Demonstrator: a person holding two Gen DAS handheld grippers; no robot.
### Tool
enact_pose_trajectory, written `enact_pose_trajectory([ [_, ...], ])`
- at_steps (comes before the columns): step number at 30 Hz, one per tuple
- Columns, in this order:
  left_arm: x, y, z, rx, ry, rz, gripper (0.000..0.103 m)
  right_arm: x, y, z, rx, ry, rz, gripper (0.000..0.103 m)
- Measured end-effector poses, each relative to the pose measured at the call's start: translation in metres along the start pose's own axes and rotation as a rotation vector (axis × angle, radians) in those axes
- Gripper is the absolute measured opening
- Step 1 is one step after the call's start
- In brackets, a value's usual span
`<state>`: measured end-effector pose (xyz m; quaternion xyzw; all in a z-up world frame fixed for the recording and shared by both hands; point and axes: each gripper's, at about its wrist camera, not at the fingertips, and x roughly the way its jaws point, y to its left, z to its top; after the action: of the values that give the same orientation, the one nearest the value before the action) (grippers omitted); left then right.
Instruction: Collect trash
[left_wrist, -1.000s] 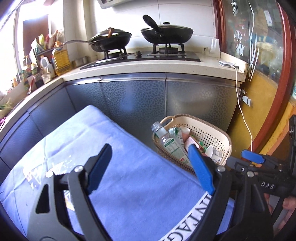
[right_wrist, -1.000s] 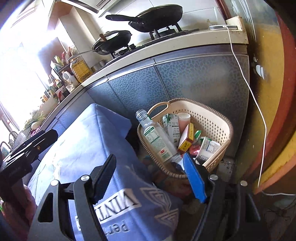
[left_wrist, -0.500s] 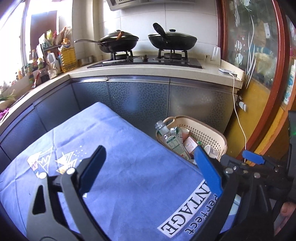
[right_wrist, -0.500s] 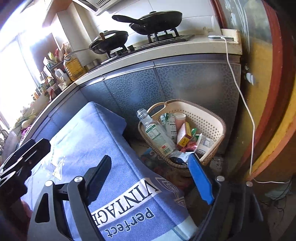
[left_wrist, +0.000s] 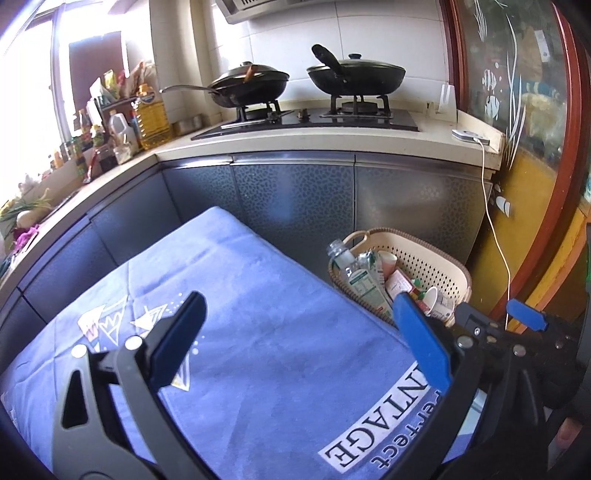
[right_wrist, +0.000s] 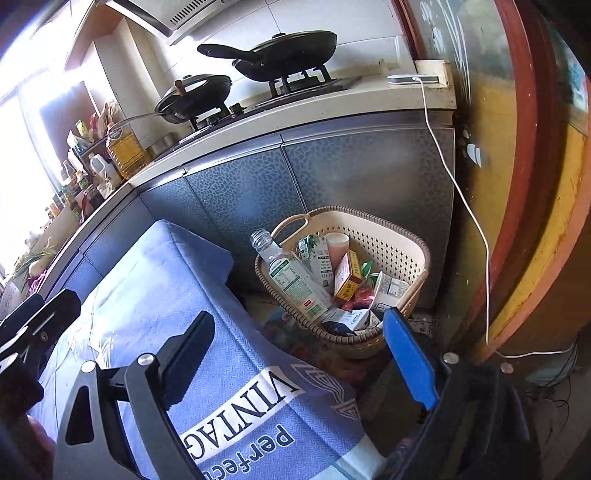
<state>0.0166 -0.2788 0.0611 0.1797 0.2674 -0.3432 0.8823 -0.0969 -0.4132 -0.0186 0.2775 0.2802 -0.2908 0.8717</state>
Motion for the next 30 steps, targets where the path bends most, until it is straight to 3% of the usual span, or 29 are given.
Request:
enact_pose_trajectory([
  [30, 0.021, -0.002, -0.004, -0.001, 0.062, 0.025, 0.097, 0.023, -0.002, -0.006, 0.018, 0.066, 0.015, 0.091],
])
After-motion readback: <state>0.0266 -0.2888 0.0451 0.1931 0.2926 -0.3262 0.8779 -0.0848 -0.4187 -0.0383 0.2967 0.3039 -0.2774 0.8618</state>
